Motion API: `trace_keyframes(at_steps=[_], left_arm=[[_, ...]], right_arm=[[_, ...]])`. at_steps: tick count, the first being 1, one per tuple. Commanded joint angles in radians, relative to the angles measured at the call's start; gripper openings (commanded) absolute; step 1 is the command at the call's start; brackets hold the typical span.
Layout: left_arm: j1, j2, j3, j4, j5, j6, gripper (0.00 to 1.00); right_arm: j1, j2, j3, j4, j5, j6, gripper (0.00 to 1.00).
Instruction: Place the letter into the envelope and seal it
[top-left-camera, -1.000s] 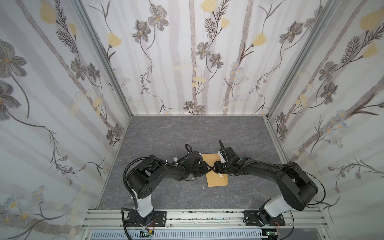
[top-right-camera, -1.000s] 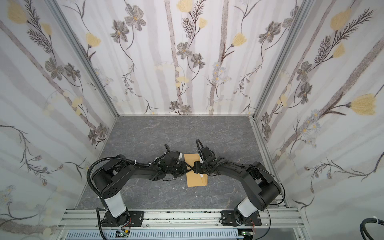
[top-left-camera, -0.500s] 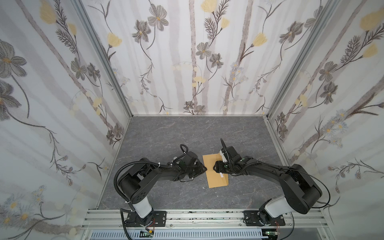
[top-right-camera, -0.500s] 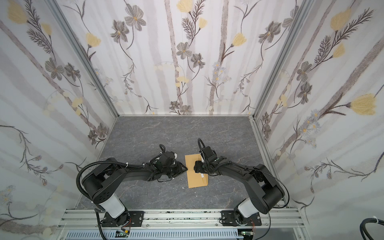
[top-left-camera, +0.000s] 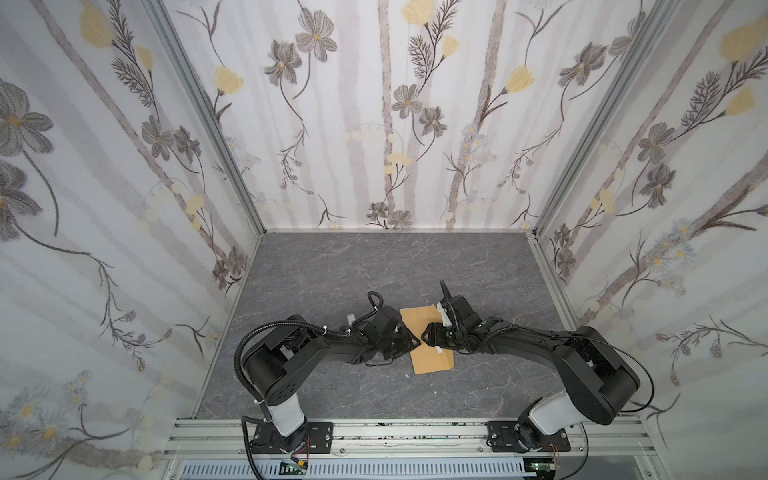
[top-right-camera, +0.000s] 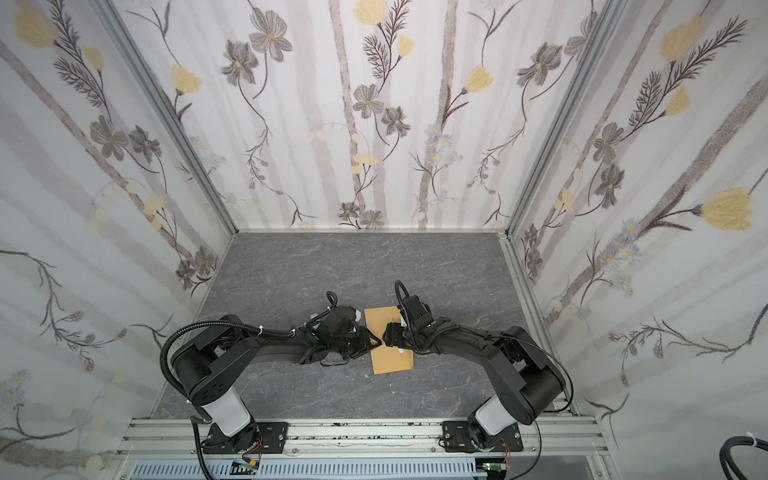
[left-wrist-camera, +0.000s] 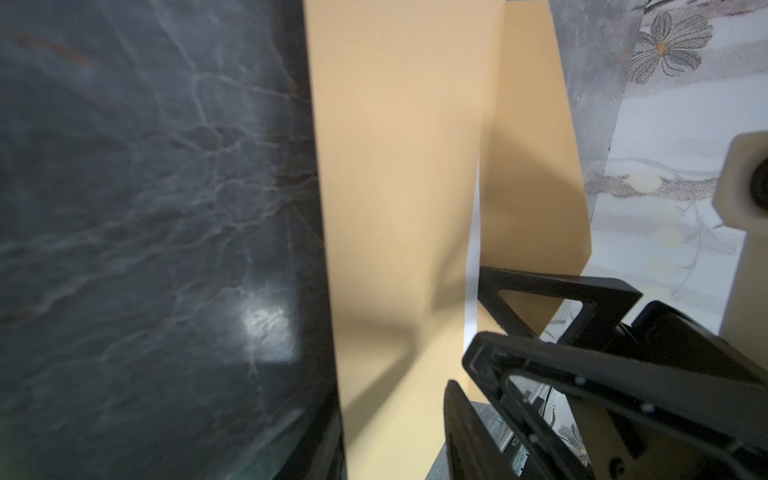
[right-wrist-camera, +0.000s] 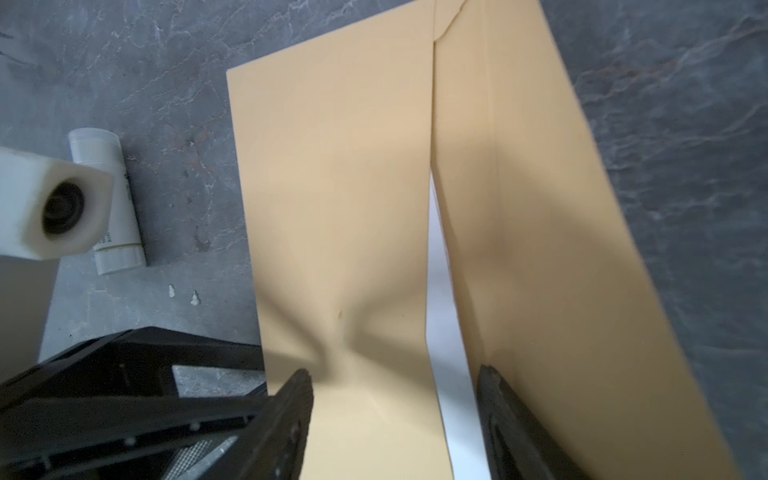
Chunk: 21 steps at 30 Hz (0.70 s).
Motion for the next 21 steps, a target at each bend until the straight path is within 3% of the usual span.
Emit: trace_keyframes(at_steps=[1, 11, 21], left_arm=[[-0.002, 0.013, 0.000, -0.039, -0.017, -0.010, 0.40], [-0.002, 0.090, 0.041, -0.040, 0.032, 0.035, 0.38], [-0.004, 0.109, 0.039, -0.040, 0.027, 0.037, 0.37]], right_arm=[[0.003, -0.005, -0.014, 0.045, -0.058, 0.050, 0.65], [-0.005, -0.044, -0.034, 0.058, -0.033, 0.083, 0.64], [-0.007, -0.038, -0.088, 0.193, -0.122, 0.172, 0.64]])
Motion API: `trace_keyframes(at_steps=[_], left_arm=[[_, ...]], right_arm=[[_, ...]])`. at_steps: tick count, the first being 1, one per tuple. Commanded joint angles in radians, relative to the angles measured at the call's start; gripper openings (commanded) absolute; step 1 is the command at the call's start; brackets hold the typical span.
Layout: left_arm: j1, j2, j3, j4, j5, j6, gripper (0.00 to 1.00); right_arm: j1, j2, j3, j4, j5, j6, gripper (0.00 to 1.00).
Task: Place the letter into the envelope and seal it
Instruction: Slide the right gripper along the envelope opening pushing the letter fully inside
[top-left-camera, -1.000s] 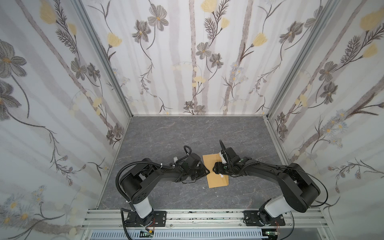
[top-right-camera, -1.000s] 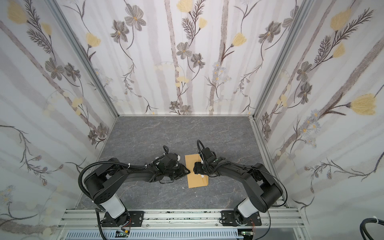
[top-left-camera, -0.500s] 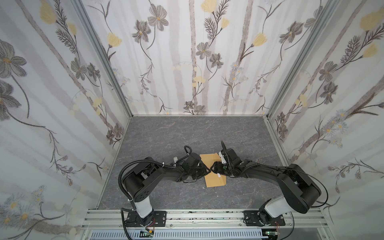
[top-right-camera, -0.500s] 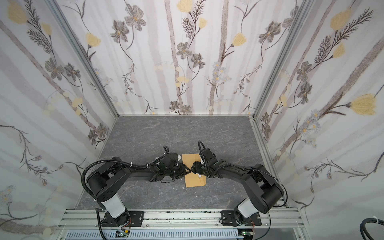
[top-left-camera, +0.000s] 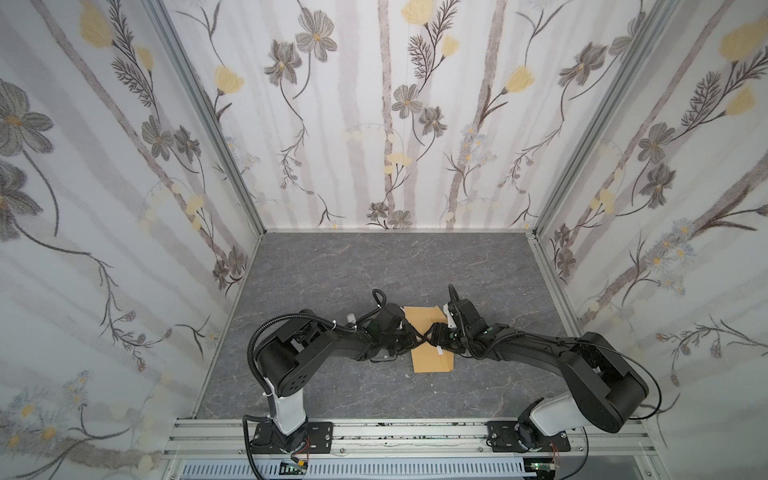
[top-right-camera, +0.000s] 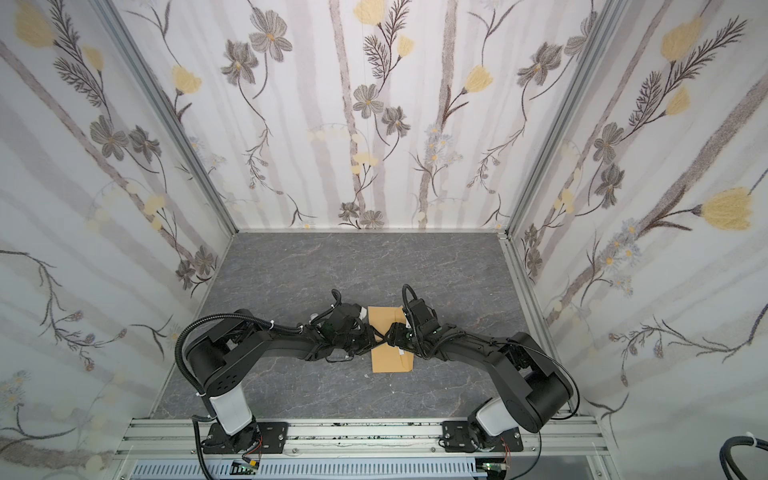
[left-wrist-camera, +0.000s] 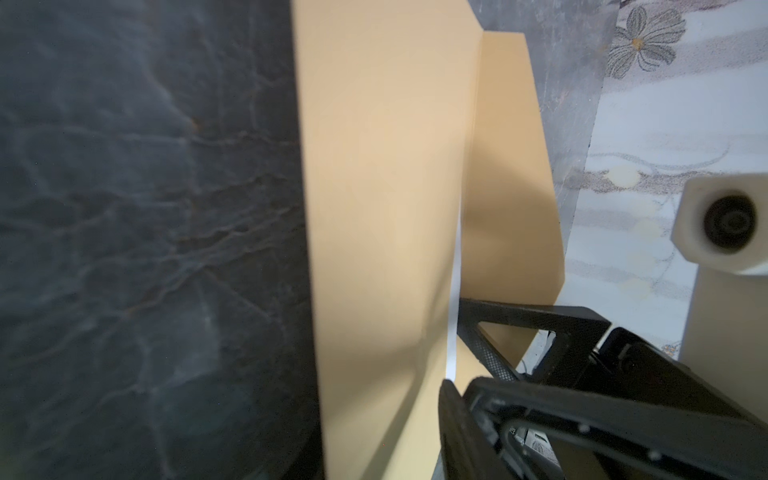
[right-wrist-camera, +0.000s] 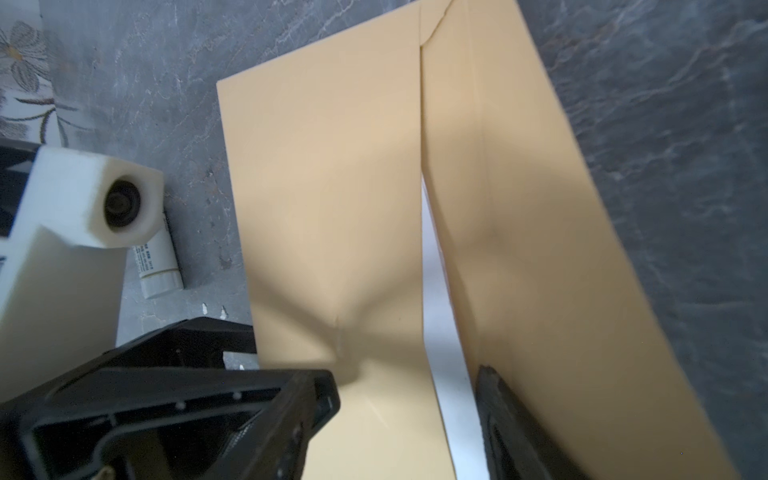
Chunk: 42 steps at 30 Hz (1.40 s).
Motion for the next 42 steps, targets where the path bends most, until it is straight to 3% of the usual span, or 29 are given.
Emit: trace_keyframes(at_steps=[1, 8, 16, 18, 22, 25, 42], left_arm=[[-0.006, 0.022, -0.005, -0.115, -0.016, 0.027, 0.37], [0.027, -0.030, 0.033, -0.219, -0.103, 0.090, 0.37], [0.059, -0.093, -0.006, -0.230, -0.118, 0.102, 0.39], [0.058, -0.094, -0.014, -0.231, -0.104, 0.100, 0.38], [0.057, -0.110, -0.053, -0.231, -0.097, 0.084, 0.36], [0.054, -0.106, -0.060, -0.231, -0.092, 0.085, 0.34], [0.015, -0.059, -0.063, -0.223, -0.071, 0.062, 0.32]], right_arm=[[0.004, 0.002, -0.001, 0.071, -0.103, 0.036, 0.64], [-0.006, -0.043, 0.060, -0.131, 0.087, -0.067, 0.64], [-0.009, -0.044, 0.078, -0.173, 0.132, -0.094, 0.61], [-0.010, -0.044, 0.089, -0.196, 0.143, -0.104, 0.54], [-0.008, -0.044, 0.104, -0.237, 0.183, -0.124, 0.18], [-0.007, -0.044, 0.122, -0.268, 0.206, -0.139, 0.00], [0.037, 0.084, 0.207, -0.370, 0.324, -0.186, 0.00]])
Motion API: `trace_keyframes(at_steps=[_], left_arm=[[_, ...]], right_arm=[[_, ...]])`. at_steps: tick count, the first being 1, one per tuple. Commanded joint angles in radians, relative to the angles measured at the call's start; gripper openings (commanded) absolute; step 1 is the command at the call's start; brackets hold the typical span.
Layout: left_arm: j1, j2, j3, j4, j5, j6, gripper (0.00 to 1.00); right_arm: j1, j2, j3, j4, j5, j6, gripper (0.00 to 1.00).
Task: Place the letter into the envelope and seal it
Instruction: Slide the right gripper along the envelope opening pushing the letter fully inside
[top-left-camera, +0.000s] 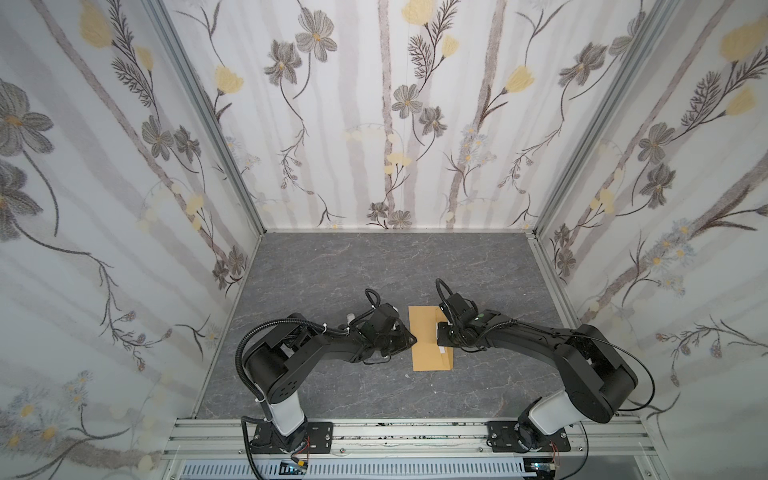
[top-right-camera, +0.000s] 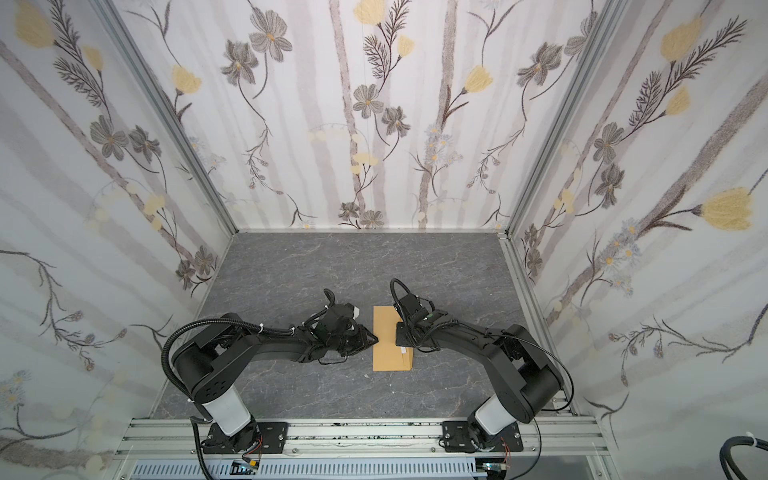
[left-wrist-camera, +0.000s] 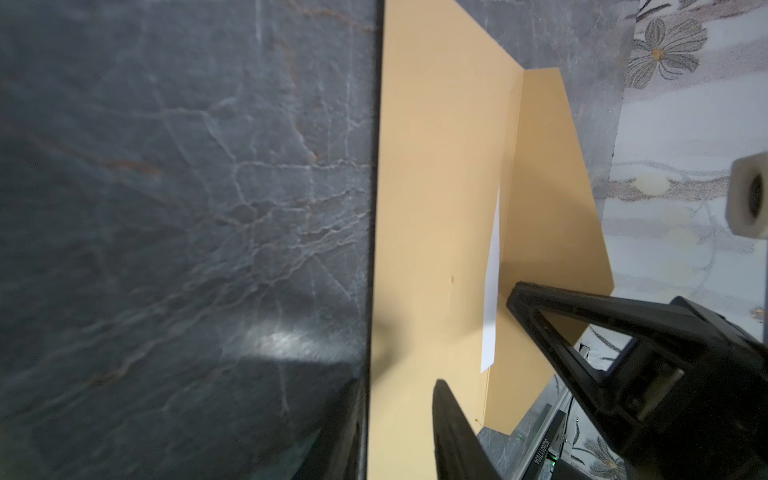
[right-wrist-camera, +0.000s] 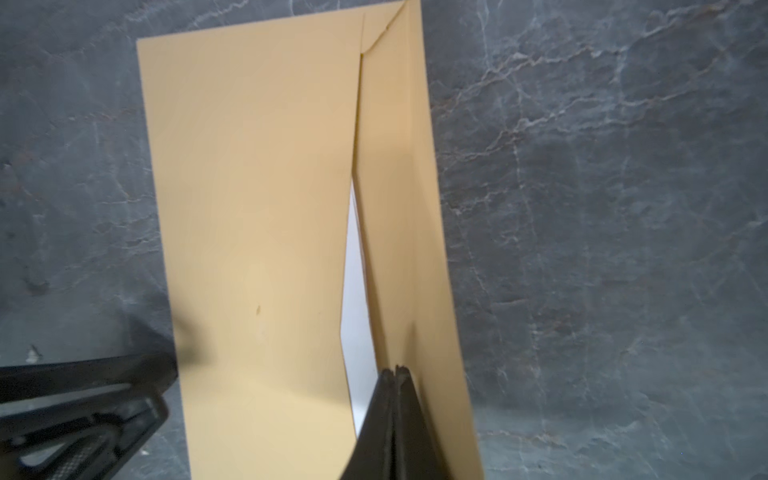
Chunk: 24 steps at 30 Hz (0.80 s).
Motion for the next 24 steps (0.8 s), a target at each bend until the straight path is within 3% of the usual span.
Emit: trace_keyframes(at_steps=[1, 12, 18, 24], left_arm=[[-0.007, 0.020, -0.011, -0.148, -0.008, -0.009, 0.32], [-0.024, 0.049, -0.001, -0.134, 0.009, -0.021, 0.30], [-0.024, 0.040, -0.008, -0.134, -0.003, -0.023, 0.30], [-0.024, 0.041, -0.006, -0.134, -0.002, -0.023, 0.30]], right_arm=[[0.010, 0.019, 0.017, 0.004, 0.039, -0.010, 0.00], [0.027, 0.039, 0.011, 0.059, -0.022, 0.007, 0.00], [0.027, 0.029, 0.058, -0.050, 0.118, -0.029, 0.00], [0.028, 0.030, 0.057, -0.053, 0.127, -0.032, 0.00]])
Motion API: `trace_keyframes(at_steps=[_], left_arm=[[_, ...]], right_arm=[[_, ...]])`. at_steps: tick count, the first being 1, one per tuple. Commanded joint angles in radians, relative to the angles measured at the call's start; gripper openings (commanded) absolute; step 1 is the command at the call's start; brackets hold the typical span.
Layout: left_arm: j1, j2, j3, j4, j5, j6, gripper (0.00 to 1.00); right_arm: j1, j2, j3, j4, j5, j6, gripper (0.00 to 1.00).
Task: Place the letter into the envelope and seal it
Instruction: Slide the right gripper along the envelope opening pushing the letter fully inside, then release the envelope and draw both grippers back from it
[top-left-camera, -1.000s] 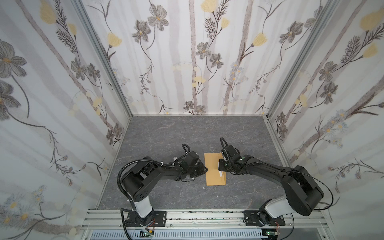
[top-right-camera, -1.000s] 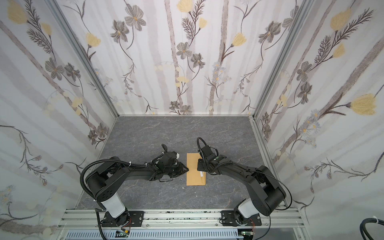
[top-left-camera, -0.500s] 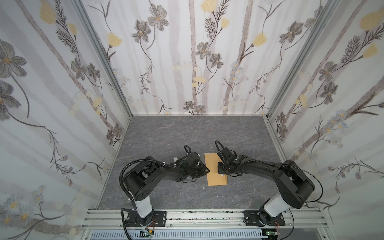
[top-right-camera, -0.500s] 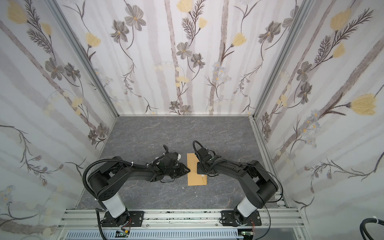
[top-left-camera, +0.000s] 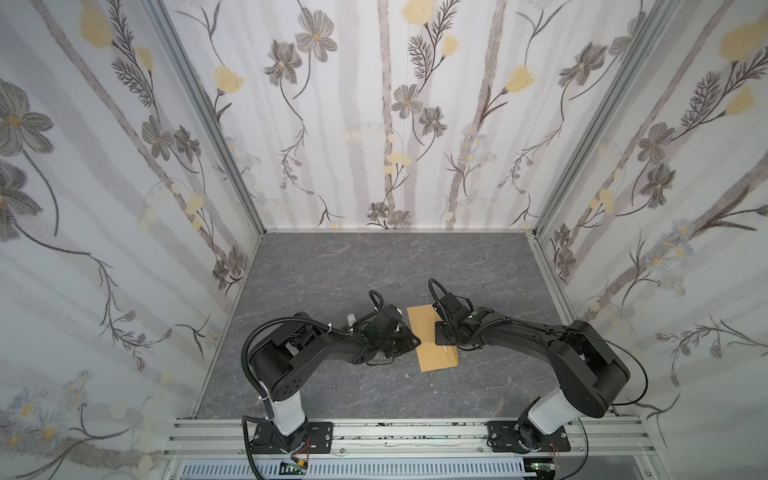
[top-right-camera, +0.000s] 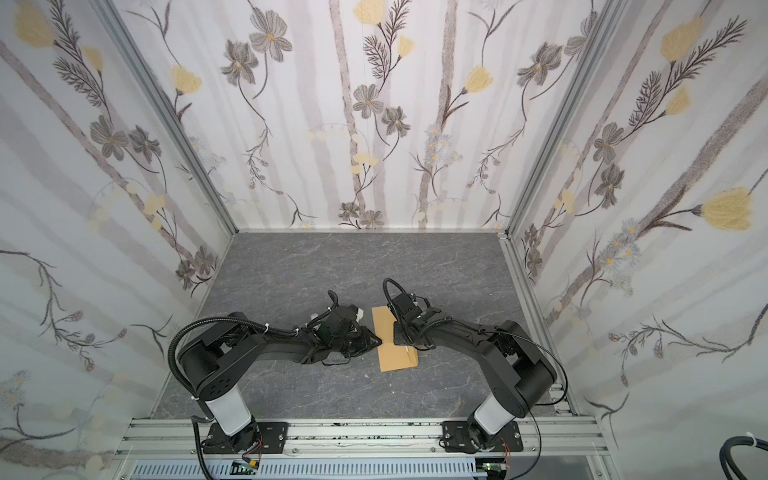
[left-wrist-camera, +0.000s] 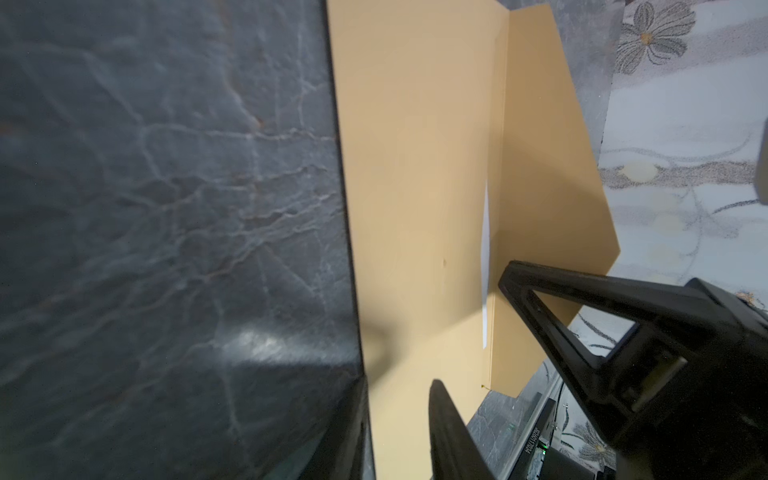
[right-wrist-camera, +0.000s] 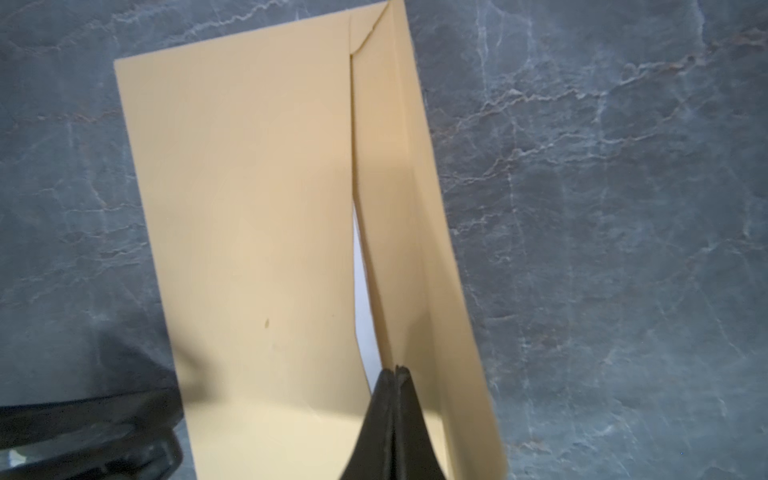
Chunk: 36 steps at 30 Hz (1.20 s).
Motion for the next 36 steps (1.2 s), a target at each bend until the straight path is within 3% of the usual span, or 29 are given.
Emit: trace_keyframes(at_steps=[1, 7, 18, 31, 33, 36], left_arm=[[-0.003, 0.013, -0.009, -0.181, -0.023, -0.003, 0.30], [-0.003, 0.018, -0.001, -0.181, -0.028, -0.004, 0.30], [0.001, 0.060, 0.068, -0.181, -0.048, 0.017, 0.30], [0.044, 0.039, 0.078, -0.187, -0.072, 0.044, 0.30], [0.047, 0.035, 0.080, -0.187, -0.069, 0.048, 0.31], [0.051, 0.018, 0.076, -0.192, -0.064, 0.049, 0.33]], right_arm=[[0.001, 0.006, 0.008, -0.004, 0.038, -0.004, 0.00], [0.008, 0.045, 0.005, 0.020, 0.025, -0.004, 0.00], [0.023, 0.033, -0.026, 0.158, -0.149, 0.054, 0.00], [-0.003, -0.006, -0.026, 0.091, -0.068, 0.055, 0.01], [-0.008, -0.021, -0.030, 0.091, -0.066, 0.056, 0.13], [-0.013, -0.050, -0.033, 0.093, -0.066, 0.065, 0.23]])
